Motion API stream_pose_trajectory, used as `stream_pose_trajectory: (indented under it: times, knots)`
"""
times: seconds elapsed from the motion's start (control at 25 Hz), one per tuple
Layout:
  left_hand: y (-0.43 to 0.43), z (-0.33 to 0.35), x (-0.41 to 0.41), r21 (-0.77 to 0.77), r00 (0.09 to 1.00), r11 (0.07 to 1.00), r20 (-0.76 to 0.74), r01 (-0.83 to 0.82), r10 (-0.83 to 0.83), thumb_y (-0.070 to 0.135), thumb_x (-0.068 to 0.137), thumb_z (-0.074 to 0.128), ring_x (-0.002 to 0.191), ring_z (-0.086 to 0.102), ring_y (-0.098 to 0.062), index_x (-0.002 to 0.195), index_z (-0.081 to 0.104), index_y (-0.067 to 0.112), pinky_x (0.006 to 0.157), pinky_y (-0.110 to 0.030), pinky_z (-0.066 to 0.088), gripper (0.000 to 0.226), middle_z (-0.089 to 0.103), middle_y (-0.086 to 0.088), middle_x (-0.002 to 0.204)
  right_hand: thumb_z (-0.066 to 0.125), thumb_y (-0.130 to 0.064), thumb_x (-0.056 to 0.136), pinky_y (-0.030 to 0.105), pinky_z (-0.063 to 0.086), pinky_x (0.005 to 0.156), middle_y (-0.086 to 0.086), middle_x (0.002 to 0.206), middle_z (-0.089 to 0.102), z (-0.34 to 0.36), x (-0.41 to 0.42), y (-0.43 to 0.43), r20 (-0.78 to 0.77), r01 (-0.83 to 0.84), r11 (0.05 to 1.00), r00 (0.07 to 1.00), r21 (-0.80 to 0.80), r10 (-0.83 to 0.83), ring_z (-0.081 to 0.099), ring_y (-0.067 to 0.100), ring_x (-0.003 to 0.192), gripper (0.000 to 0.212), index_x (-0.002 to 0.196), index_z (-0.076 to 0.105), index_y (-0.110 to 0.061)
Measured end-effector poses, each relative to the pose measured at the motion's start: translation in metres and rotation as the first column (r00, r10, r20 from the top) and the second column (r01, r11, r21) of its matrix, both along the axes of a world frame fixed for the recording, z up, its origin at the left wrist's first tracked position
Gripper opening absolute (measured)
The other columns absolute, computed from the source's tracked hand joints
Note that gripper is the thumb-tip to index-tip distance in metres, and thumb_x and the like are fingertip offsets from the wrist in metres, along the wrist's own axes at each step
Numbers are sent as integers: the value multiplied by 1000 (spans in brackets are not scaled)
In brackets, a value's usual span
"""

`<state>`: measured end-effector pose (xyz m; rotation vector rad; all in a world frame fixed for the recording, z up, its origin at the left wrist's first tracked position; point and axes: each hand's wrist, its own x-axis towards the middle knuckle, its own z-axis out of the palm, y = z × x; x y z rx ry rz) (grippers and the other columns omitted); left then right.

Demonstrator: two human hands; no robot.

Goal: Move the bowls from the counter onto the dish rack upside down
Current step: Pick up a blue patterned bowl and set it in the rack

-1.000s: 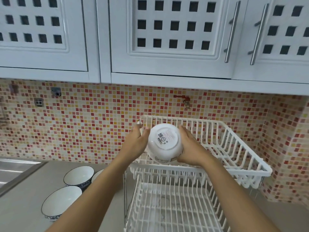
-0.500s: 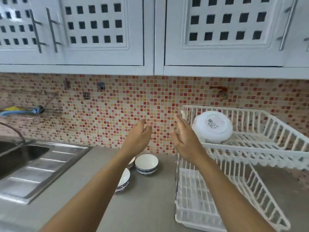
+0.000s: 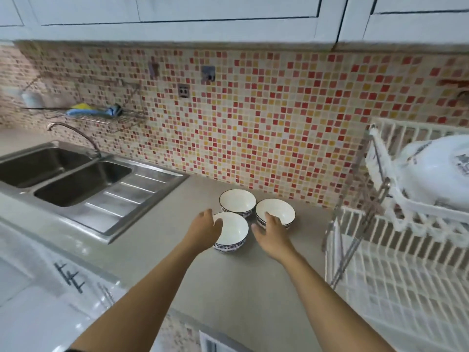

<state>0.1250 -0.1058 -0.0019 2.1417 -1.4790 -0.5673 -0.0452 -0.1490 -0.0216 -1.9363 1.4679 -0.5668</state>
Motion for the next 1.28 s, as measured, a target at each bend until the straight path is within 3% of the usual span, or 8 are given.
stream_pose_trajectory:
  times: [0.2, 0.32, 0.48, 0.6, 0.76, 1.0, 1.12, 1.28]
  knots:
    - [-54, -65, 24, 155, 998, 986, 5, -66, 66, 24, 96, 40, 126, 46, -39, 134, 39, -3, 102, -39, 38, 46, 48, -24, 138, 48, -35, 94, 34, 16, 119, 16, 158, 18, -58, 24, -65, -12, 1, 995, 1000, 101, 1, 17, 26, 146, 73, 149, 13, -1]
    - [-92, -99, 35, 225, 990, 965, -4, -134, 139, 23, 96, 41, 125, 47, -40, 137, 33, -2, 100, -40, 39, 49, 46, -25, 137, 43, -40, 95, 34, 16, 117, 14, 160, 13, -92, 38, -105, -47, 24, 981, 999, 192, -15, 16, 26, 147, 76, 150, 7, -2]
    - [-118, -125, 38, 304, 972, 925, 16, -230, 236, 23, 98, 38, 124, 48, -40, 140, 27, -1, 100, -42, 39, 49, 44, -22, 138, 36, -45, 96, 36, 30, 110, 16, 152, 34, -128, 50, -132, -142, 59, 944, 990, 325, -12, 34, 30, 139, 66, 145, 25, -2]
    - [-129, -137, 42, 380, 967, 890, 138, -251, 214, 4, 95, 36, 122, 52, -37, 141, 23, -1, 98, -38, 42, 48, 49, -19, 134, 36, -27, 97, 37, 40, 97, 20, 129, 56, -141, 60, -141, -145, 76, 927, 989, 368, -24, 53, 35, 119, 38, 122, 48, -1]
    - [-120, -136, 40, 372, 964, 901, 220, -222, 147, -7, 90, 35, 116, 56, -37, 129, 33, -3, 92, -37, 45, 39, 54, -20, 126, 37, -13, 93, 41, 46, 92, 25, 116, 61, -147, 61, -138, -128, 52, 939, 992, 339, -8, 58, 38, 107, 23, 105, 52, -1]
    - [-80, -92, 31, 186, 975, 964, 155, -189, 161, -9, 88, 29, 97, 59, -40, 125, 33, -1, 74, -40, 43, 38, 58, -22, 107, 33, -14, 96, 34, 41, 73, 14, 95, 55, -94, 42, -93, -21, 23, 972, 1000, 236, -18, 51, 27, 84, 7, 98, 38, -11]
    - [-54, -53, 24, -5, 980, 983, 85, -182, 182, -6, 91, 30, 81, 55, -38, 132, 30, 1, 67, -41, 42, 42, 55, -20, 92, 34, -19, 97, 35, 45, 82, 18, 112, 61, -47, 30, -62, 83, 41, 992, 995, 119, -51, 57, 33, 101, 26, 116, 45, -4]
    - [1, 15, 1, -314, 985, 936, 9, -159, 171, 3, 97, 33, 90, 61, -40, 138, 31, 6, 72, -44, 49, 41, 60, -24, 108, 35, -34, 98, 34, 46, 90, 14, 123, 62, 36, 9, 0, 216, 93, 995, 973, -42, -82, 58, 31, 111, 40, 129, 44, -10]
